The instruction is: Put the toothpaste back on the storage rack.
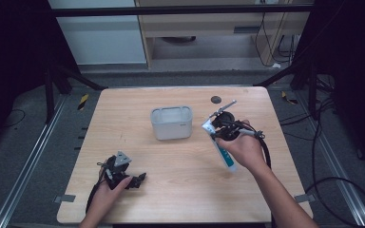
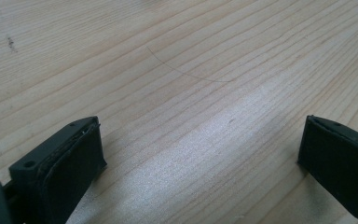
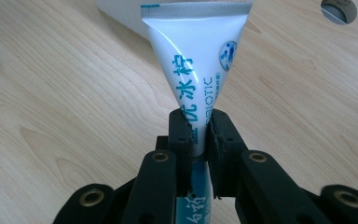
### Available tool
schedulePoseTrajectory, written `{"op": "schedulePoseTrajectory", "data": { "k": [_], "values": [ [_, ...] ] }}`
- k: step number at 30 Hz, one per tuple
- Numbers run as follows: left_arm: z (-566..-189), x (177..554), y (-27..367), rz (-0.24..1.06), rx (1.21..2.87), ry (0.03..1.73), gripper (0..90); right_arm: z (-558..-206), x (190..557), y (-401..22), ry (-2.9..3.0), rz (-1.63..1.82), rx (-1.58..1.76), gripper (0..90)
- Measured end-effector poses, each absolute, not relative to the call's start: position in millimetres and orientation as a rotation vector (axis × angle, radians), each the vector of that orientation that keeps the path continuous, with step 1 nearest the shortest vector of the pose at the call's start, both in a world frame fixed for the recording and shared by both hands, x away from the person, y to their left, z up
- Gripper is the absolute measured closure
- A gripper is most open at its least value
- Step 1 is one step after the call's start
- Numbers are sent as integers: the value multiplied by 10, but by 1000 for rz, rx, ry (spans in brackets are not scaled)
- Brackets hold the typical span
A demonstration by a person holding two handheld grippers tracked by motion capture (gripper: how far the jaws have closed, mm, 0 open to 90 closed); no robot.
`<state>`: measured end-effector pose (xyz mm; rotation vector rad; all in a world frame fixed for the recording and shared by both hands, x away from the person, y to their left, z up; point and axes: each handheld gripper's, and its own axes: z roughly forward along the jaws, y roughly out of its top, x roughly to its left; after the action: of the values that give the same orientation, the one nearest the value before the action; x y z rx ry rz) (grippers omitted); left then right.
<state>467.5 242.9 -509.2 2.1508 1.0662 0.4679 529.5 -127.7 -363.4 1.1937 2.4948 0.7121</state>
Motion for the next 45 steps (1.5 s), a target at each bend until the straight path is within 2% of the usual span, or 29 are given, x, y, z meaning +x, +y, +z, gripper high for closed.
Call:
{"op": "schedulePoseTrajectory", "data": {
  "k": [45],
  "values": [
    [-5092, 4675, 2428, 468, 2151, 1066, 0, -3341, 5273, -1095, 2372, 1009, 1102, 812]
  ]
}}
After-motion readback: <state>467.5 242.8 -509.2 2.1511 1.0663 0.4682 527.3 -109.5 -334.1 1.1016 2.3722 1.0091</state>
